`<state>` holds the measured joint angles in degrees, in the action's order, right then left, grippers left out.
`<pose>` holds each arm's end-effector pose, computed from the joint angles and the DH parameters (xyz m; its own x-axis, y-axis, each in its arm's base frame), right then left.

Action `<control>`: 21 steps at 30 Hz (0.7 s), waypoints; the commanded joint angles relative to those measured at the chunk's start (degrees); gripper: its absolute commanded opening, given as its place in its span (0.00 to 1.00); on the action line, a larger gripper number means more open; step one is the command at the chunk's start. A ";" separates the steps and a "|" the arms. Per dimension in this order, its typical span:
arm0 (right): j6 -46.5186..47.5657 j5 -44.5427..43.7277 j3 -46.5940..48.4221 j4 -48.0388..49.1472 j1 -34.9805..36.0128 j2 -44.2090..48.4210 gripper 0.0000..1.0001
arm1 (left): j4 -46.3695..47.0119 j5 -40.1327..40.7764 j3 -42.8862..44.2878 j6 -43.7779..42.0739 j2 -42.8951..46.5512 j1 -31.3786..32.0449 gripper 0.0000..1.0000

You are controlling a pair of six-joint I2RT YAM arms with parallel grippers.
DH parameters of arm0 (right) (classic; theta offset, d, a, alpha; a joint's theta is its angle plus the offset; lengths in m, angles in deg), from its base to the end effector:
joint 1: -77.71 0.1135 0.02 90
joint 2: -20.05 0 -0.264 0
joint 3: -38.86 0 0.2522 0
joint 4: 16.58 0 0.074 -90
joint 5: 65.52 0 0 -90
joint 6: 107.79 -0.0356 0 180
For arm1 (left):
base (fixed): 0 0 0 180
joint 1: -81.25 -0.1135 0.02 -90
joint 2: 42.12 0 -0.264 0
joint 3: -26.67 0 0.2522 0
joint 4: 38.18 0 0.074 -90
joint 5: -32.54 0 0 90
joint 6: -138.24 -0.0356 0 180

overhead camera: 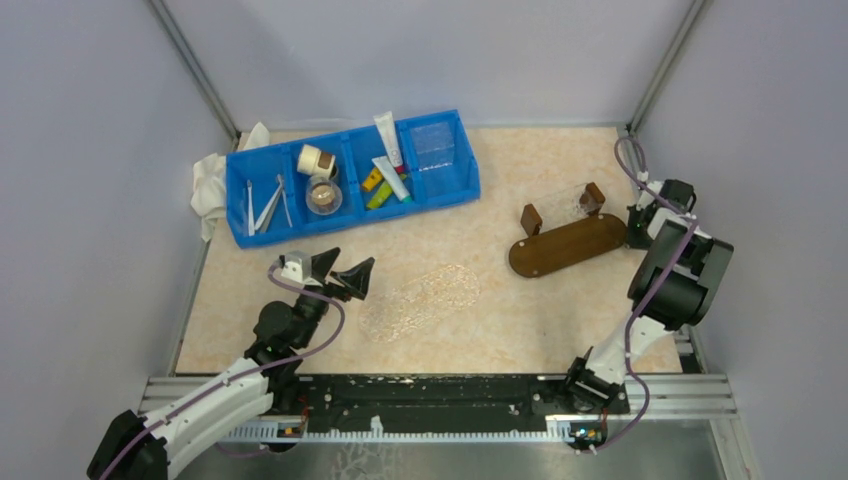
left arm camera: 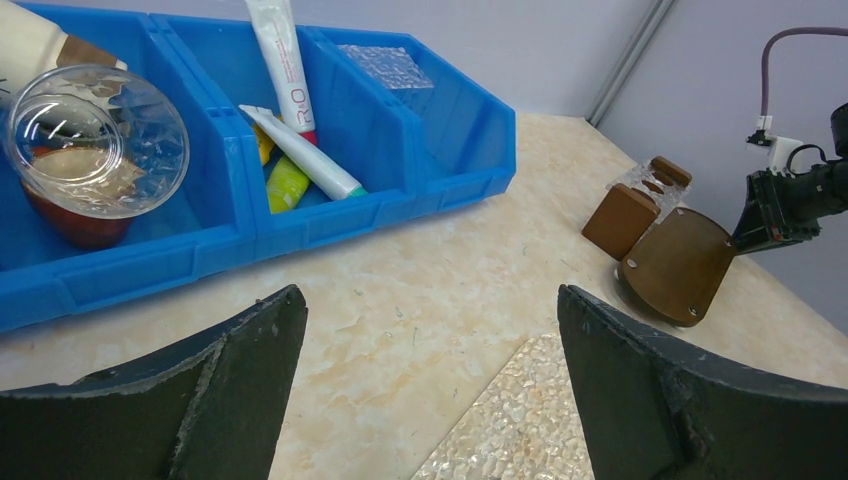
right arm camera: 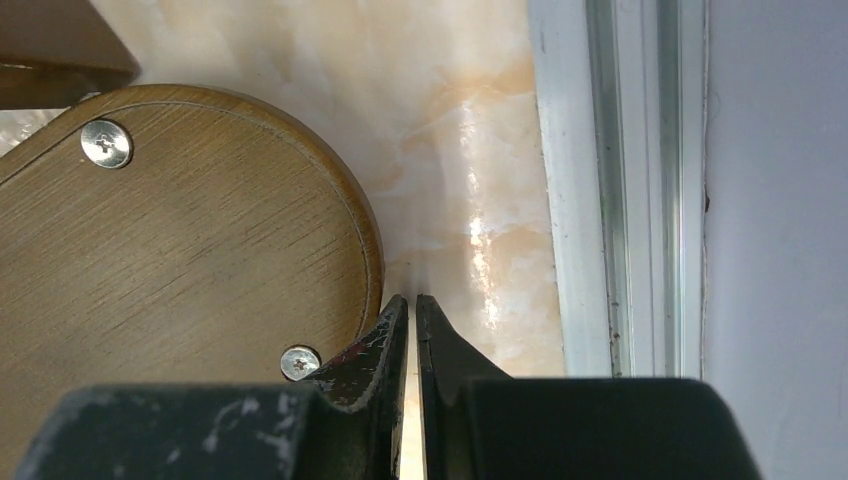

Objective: Prepare toiletry sets of a toothbrush and toothpaste on the tray
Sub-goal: Adjust the tray at the center of the board.

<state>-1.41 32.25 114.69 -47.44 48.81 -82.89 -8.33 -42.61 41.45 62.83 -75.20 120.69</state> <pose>0.3189 -0.1705 0.1632 -0.8294 0.1387 -0.5412 0.1899 0.9810 -0.0396 0.1174 -0.0847 0.2001 0.0438 -0.3513 -0.9352 0.4455 0.8448 -0.2965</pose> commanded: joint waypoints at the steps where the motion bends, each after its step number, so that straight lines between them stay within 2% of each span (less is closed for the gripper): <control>1: -0.49 0.73 3.20 0.25 0.93 -0.13 0.08 | 0.31 0.45 -7.52 0.37 0.51 -0.12 0.99; 8: 0.49 -2.73 1.58 -0.11 0.87 3.00 0.08 | 0.42 0.44 -7.52 0.31 0.52 -0.14 0.99; 12: 2.25 1.39 -0.95 -1.17 0.86 10.21 0.09 | 0.34 0.35 -7.31 0.26 0.40 -0.15 0.99; 15: 4.44 11.76 -2.52 -3.34 0.82 15.73 0.09 | -0.03 -0.22 -6.89 0.28 0.21 -0.13 0.99; 18: 7.09 27.44 -3.07 -6.50 0.98 20.03 0.12 | -0.29 -1.27 -6.56 1.41 0.10 -0.14 0.99; 21: 12.54 40.59 -2.57 -13.70 2.87 23.32 0.14 | -0.07 -3.82 -6.32 3.05 0.19 -0.15 0.99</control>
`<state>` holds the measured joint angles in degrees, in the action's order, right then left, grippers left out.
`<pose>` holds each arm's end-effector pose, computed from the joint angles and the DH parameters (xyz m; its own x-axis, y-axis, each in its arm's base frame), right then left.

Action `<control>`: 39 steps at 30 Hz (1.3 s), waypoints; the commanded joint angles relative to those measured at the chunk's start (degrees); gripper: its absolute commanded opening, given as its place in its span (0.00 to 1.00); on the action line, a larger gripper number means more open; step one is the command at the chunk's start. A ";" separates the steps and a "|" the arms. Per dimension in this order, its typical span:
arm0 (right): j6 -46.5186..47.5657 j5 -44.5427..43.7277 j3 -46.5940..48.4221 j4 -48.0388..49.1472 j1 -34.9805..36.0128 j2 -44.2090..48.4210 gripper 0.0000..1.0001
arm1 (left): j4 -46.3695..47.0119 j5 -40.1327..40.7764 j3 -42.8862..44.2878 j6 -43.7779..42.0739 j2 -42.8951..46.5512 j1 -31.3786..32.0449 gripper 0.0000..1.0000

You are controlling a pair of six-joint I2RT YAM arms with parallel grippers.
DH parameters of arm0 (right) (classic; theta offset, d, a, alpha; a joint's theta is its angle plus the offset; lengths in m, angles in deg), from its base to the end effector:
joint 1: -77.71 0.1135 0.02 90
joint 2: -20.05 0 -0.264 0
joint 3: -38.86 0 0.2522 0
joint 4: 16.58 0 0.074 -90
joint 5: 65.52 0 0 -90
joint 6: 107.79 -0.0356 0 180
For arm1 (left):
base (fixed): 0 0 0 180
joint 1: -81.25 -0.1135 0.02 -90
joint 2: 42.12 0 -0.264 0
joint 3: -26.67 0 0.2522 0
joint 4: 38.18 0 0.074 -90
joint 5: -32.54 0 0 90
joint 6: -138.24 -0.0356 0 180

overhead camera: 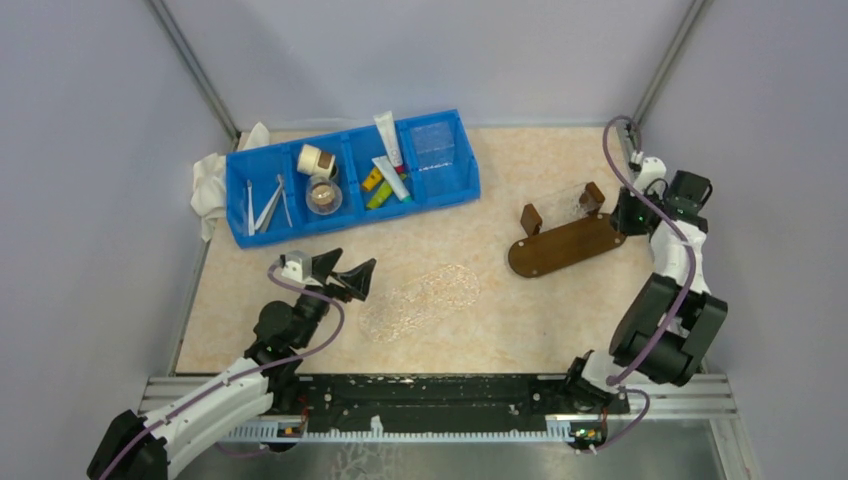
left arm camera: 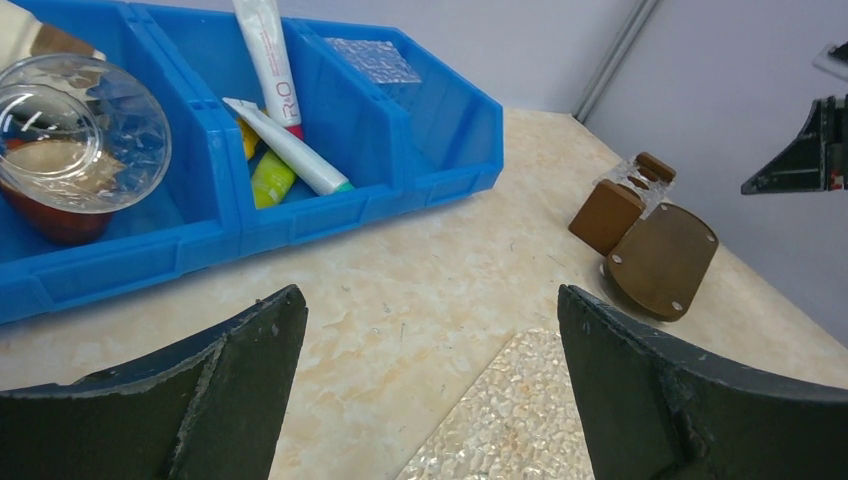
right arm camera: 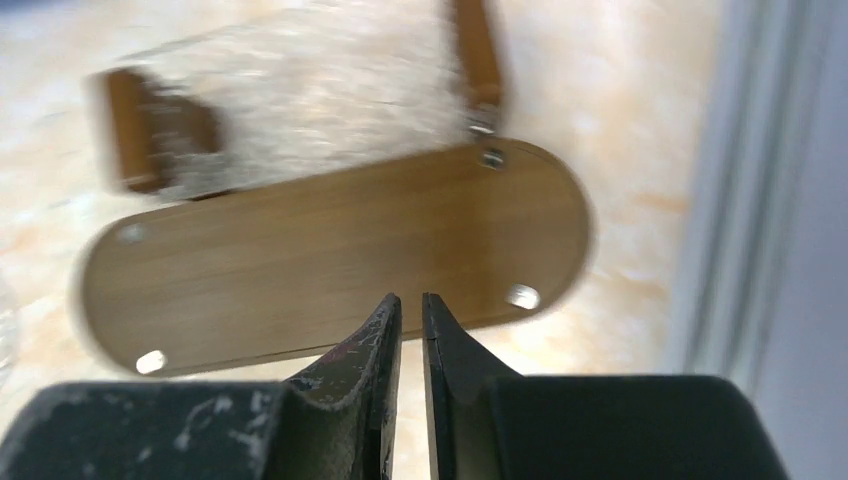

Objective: Prepare toiletry sets of a toothbrush and toothpaste on the tray
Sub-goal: Adjust the tray at the center of the board.

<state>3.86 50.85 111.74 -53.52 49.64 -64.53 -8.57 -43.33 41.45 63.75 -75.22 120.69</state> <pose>0.2827 -0.1329 0.2457 -0.6756 -0.0144 -0.7372 -0.0932 0.9935 0.0661 0.1173 -0.0852 0.1996 0.0304 -0.3608 -0.9322 0.4559 0.8349 -0.3083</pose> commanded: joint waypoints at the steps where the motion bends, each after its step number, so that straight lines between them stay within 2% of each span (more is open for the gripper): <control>1: 9.78 24.56 0.22 -9.74 5.02 6.20 0.16 | -0.08 -4.14 -6.00 2.87 0.39 -0.11 0.99; 3: 14.73 26.98 -1.38 -12.12 10.66 9.00 0.20 | -3.04 -7.14 -4.65 4.42 1.42 -0.15 0.99; 5: 16.31 26.99 -4.05 -10.92 17.85 12.62 0.29 | -7.29 -9.52 -2.84 5.91 3.26 -0.13 0.99; 8: 15.72 23.62 -8.35 -4.73 28.63 17.98 0.44 | -14.61 -12.37 0.05 7.65 7.43 -0.13 0.99; 10: 15.11 19.38 -9.46 -2.30 35.66 18.24 0.47 | -20.72 -13.13 1.74 8.87 11.51 -0.11 0.99; 12: 14.91 17.26 -9.39 -2.27 39.23 15.77 0.38 | -25.89 -13.43 2.56 10.46 15.22 -0.12 0.99; 15: 14.81 8.98 -8.50 -3.63 45.51 10.59 0.21 | -30.29 -13.45 2.05 13.15 20.80 -0.15 0.99; 18: 14.63 0.87 -6.58 -5.35 50.99 5.25 0.12 | -33.48 -12.67 1.44 15.47 25.37 -0.15 0.99; 23: 14.21 -5.70 -5.56 -6.20 54.29 0.50 0.06 | -38.17 -11.85 2.65 17.57 29.26 -0.15 0.99; 39: 13.43 -20.90 -4.81 -5.66 54.71 -5.60 0.06 | -41.00 -12.28 3.86 18.96 29.25 -0.13 0.99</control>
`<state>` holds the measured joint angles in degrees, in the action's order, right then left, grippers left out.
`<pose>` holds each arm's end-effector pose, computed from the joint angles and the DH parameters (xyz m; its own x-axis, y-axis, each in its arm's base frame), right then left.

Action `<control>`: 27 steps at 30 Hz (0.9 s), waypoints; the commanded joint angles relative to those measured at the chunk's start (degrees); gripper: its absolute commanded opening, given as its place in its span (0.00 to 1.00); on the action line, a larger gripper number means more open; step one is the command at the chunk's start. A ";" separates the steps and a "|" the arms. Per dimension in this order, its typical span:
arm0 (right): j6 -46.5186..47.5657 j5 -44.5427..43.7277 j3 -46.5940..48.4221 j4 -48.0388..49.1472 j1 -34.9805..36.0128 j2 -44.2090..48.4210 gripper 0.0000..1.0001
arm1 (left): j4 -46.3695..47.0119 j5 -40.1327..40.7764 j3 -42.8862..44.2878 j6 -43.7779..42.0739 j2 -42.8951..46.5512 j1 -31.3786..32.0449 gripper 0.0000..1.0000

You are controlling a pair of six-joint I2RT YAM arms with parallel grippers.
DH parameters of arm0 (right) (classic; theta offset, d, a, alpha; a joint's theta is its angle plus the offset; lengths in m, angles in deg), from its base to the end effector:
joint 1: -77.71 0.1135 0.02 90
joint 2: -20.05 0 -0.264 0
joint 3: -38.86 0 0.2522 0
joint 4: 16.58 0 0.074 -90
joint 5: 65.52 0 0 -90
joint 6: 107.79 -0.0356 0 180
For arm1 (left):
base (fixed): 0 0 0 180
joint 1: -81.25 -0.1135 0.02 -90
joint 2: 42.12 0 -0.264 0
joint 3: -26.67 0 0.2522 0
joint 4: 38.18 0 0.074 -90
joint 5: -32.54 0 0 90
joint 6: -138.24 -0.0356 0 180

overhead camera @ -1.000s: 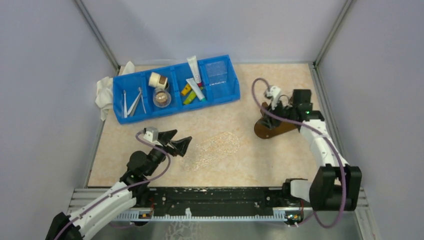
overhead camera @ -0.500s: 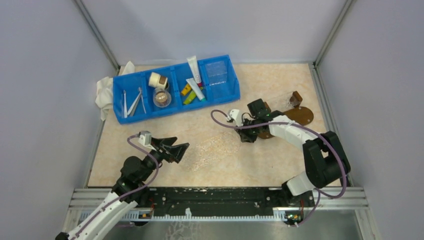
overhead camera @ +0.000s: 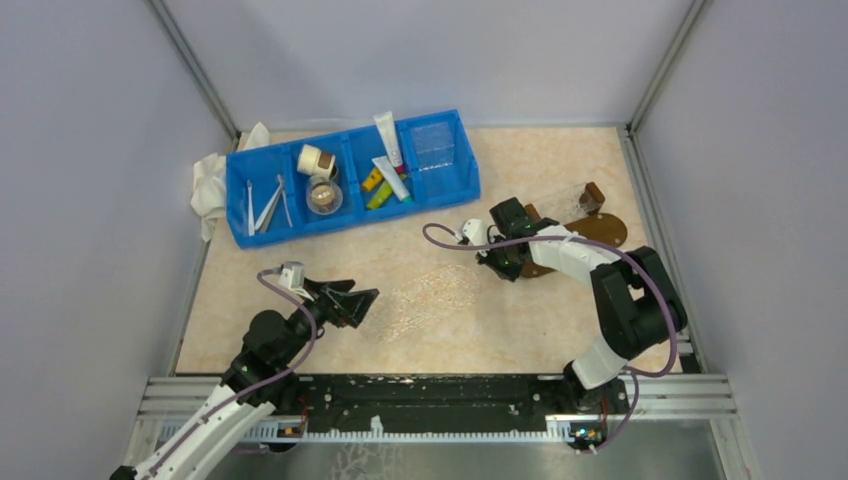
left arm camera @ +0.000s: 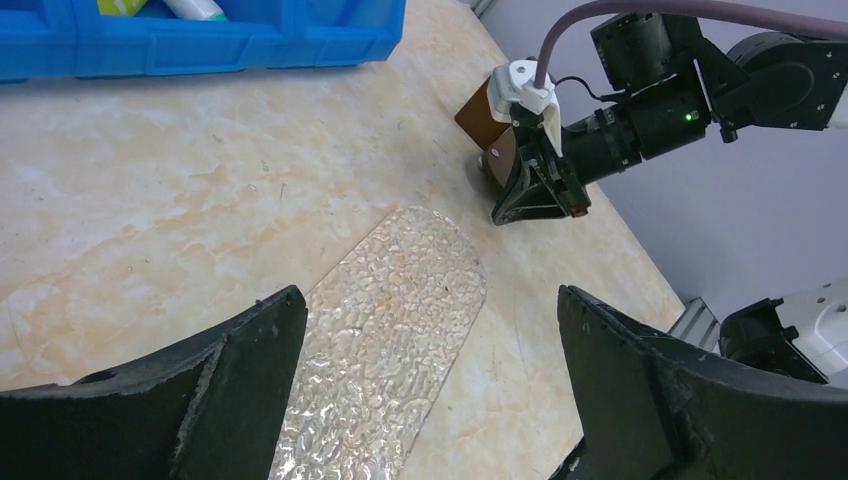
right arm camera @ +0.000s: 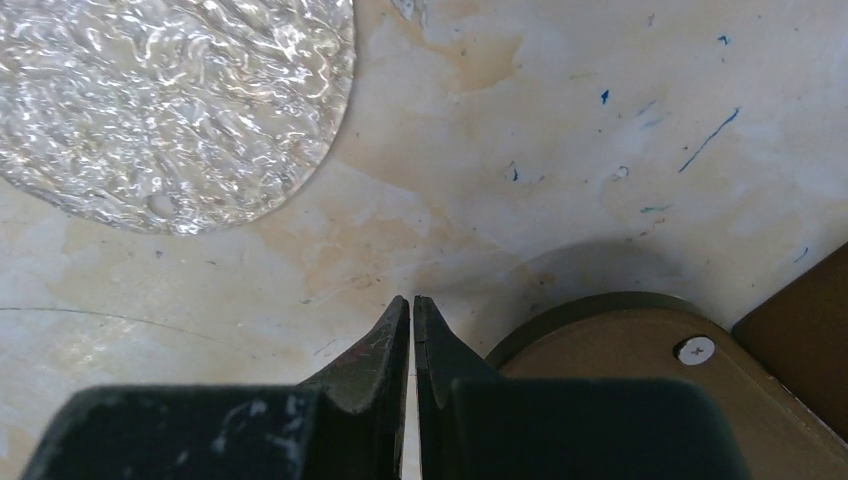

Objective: Prepare toiletry sets of a toothbrush and toothpaste on the tray
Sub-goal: Adjust the tray at the center of the board.

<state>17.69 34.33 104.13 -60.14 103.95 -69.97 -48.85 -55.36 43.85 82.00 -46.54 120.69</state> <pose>0.2569 0.1334 0.1706 -0.3929 -0.8313 -0.3932 -0.8847 0.4584 -0.0851 0.0875 -0.0703 0.1935 -0.3137 -0.4611 -0.8301 0.5199 0.6481 -0.5565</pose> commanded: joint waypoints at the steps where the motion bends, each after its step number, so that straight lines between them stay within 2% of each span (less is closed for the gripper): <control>1: -0.39 -5.15 2.81 0.96 0.39 -0.23 0.06 | -0.64 -0.26 1.42 0.71 0.56 -0.15 0.99; 8: -0.97 -9.61 2.96 1.31 -0.26 -0.71 0.06 | -0.68 -0.53 1.50 0.86 0.56 -0.15 0.99; 16: -1.82 -10.30 3.55 0.66 -3.00 -0.73 0.06 | 0.52 -1.00 1.18 1.39 -0.16 -0.14 0.99; 21: -1.21 -3.27 4.58 -1.78 -3.12 1.02 0.06 | 1.75 -1.70 1.56 1.41 -1.87 -0.10 0.99; 27: -1.13 15.63 8.01 -6.72 -4.46 10.40 0.12 | 7.29 -3.34 2.18 0.21 -5.24 -0.15 0.99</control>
<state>16.73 36.12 106.91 -64.16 100.78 -68.07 -47.67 -56.71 43.98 83.13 -50.02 120.69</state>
